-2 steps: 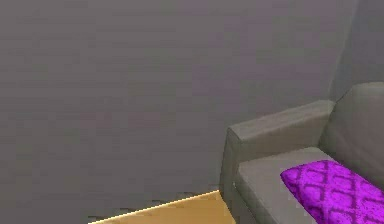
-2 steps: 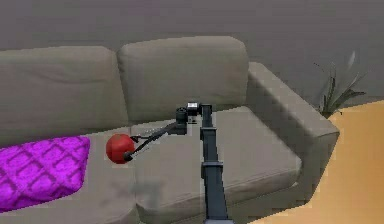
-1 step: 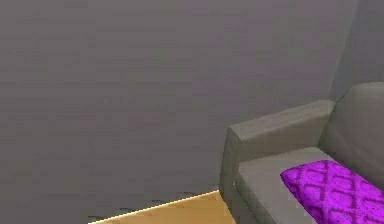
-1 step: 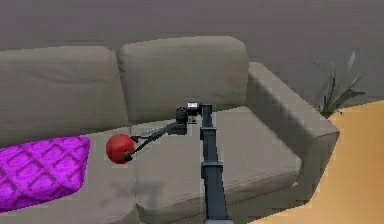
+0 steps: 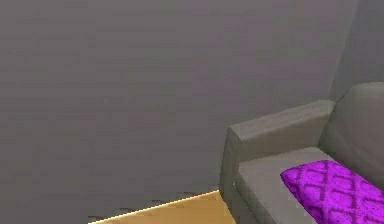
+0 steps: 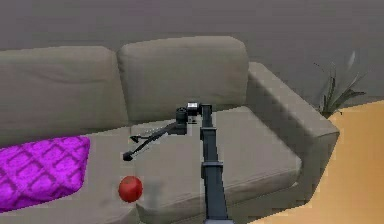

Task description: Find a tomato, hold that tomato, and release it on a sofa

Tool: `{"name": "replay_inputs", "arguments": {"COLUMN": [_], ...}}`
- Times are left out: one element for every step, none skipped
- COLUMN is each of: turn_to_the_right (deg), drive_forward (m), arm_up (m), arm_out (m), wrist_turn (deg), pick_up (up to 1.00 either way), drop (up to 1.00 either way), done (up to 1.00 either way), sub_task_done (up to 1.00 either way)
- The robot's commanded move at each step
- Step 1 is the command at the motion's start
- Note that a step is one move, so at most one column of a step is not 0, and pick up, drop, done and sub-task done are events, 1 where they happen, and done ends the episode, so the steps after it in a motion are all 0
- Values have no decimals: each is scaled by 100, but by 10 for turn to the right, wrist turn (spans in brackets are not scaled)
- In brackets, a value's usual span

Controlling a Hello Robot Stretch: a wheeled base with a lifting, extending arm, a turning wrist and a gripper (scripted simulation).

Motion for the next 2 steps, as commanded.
{"name": "replay_inputs", "arguments": {"turn_to_the_right": [0,0], "drive_forward": [0,0], "arm_up": [10,0], "arm_out": [0,-8], "wrist_turn": [0,0], "pick_up": [0,0], "drop": [0,0], "done": [0,0], "sub_task_done": [0,0]}}
